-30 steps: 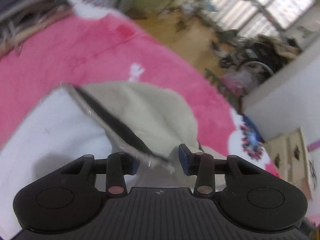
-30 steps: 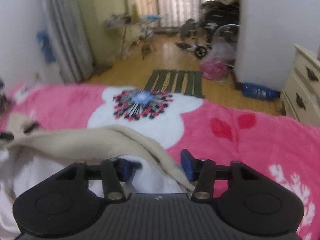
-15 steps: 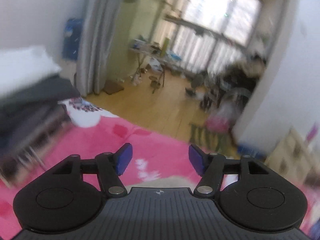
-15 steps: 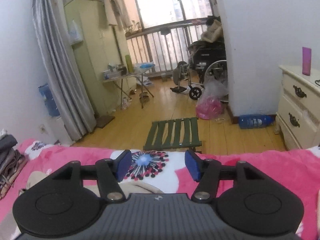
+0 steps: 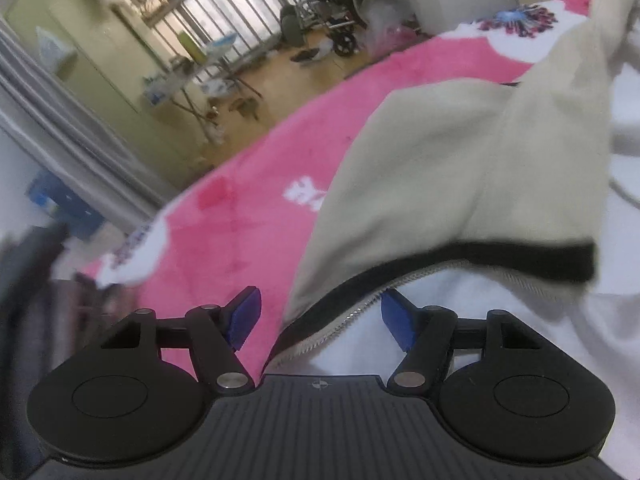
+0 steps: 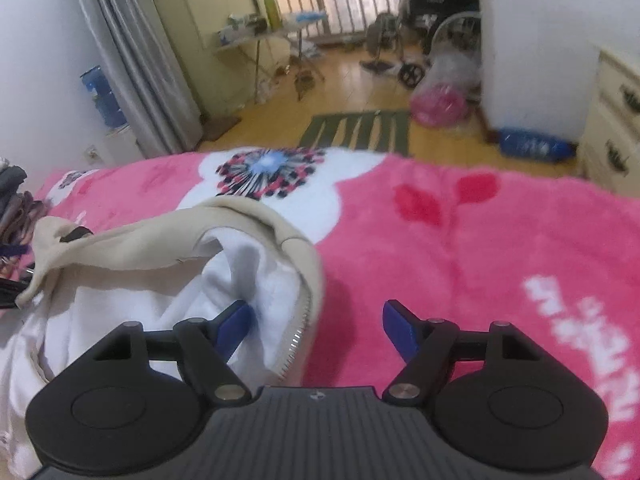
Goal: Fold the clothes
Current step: 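Lower the jacket onto the bed with both grippers and release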
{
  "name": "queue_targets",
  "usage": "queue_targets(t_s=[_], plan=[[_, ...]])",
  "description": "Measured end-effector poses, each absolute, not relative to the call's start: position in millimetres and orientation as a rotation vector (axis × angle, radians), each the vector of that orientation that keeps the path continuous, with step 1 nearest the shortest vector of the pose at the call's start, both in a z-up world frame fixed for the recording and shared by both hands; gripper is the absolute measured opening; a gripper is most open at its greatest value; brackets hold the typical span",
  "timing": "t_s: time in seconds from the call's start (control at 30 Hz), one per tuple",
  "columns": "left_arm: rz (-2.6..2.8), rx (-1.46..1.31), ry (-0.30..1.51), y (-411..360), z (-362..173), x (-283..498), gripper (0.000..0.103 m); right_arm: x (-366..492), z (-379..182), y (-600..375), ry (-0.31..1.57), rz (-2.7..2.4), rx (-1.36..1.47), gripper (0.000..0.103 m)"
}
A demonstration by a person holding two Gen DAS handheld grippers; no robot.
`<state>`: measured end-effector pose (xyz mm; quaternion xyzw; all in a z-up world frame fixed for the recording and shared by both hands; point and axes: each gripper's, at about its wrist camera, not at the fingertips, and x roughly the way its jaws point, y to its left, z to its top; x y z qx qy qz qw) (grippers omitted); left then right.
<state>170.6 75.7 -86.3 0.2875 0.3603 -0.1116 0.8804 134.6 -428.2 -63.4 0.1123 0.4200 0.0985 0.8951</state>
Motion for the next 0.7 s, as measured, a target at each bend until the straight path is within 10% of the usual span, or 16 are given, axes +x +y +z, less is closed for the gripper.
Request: queue_targets(t_s=[0.33,0.5,0.7], plan=[[-0.286,0.314,0.75,93.1,-76.5,180.6,0.04,140.1,-66.5,-420.0,0.843,0.317,0.385,0.07],[-0.12,0.161,0.682,85.1,-70.5,189.3,0.019,143.5,-67.5,-403.8,0.794,0.229,0.282,0.021],[-0.061,-0.015,0.685,82.1,-54.4,206.9,0.007,137.5,-31.6,-419.5,0.654,0.117,0.29,0.012]])
